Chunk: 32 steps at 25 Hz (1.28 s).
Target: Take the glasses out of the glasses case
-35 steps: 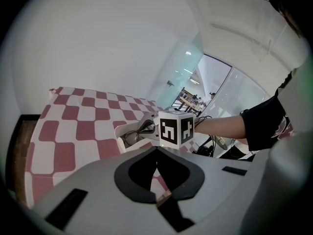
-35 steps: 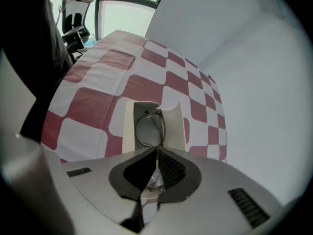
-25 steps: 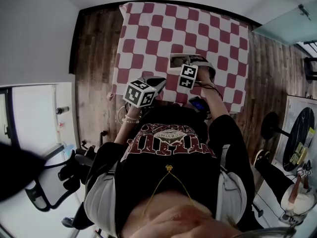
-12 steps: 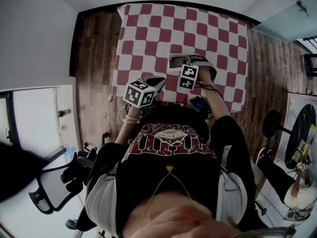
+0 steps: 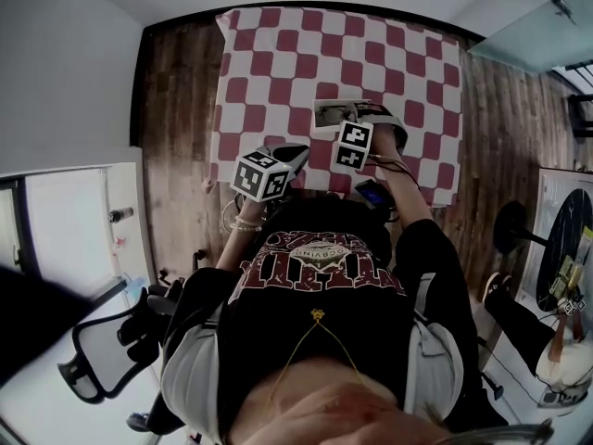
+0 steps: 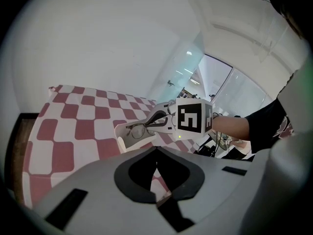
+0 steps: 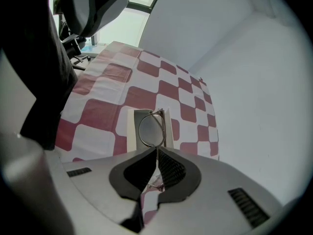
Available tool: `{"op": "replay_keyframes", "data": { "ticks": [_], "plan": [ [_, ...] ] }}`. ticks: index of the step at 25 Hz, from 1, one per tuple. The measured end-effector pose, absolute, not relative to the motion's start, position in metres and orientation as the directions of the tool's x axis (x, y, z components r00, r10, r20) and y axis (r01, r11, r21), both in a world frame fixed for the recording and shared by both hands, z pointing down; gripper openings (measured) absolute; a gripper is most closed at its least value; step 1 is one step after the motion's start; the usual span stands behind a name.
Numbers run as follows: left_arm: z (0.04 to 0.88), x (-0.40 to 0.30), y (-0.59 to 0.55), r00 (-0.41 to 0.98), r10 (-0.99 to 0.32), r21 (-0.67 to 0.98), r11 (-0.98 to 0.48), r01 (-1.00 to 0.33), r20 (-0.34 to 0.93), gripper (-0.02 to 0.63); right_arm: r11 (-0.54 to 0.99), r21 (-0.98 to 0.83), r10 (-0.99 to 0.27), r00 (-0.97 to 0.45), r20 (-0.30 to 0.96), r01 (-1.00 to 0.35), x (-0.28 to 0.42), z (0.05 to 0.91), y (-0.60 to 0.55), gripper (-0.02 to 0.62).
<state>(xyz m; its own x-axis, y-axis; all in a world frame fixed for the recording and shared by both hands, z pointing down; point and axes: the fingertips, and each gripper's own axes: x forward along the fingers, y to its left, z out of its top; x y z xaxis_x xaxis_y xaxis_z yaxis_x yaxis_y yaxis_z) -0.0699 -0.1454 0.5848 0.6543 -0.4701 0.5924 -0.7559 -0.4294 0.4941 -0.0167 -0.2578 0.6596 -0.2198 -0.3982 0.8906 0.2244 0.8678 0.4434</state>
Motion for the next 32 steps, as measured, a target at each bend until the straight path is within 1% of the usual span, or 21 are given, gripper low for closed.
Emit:
{"op": "replay_keyframes", "data": {
  "ticks": [12,32],
  "plan": [
    [0.589,-0.064,-0.146,0.666,-0.451,0.501,-0.439,-0.746,0.594,-0.002,0.871,0.45,-0.397,-0.256,0.881,0.197,-0.017,0.635,-0.248,0.029],
    [0.59,-0.055,-0.154,0.685,-0.427,0.513,-0.457,-0.726,0.59,-0.002,0.862,0.472,-0.417,-0.271,0.867,0.183,-0.007,0.613,-0.239,0.029]
  ]
}}
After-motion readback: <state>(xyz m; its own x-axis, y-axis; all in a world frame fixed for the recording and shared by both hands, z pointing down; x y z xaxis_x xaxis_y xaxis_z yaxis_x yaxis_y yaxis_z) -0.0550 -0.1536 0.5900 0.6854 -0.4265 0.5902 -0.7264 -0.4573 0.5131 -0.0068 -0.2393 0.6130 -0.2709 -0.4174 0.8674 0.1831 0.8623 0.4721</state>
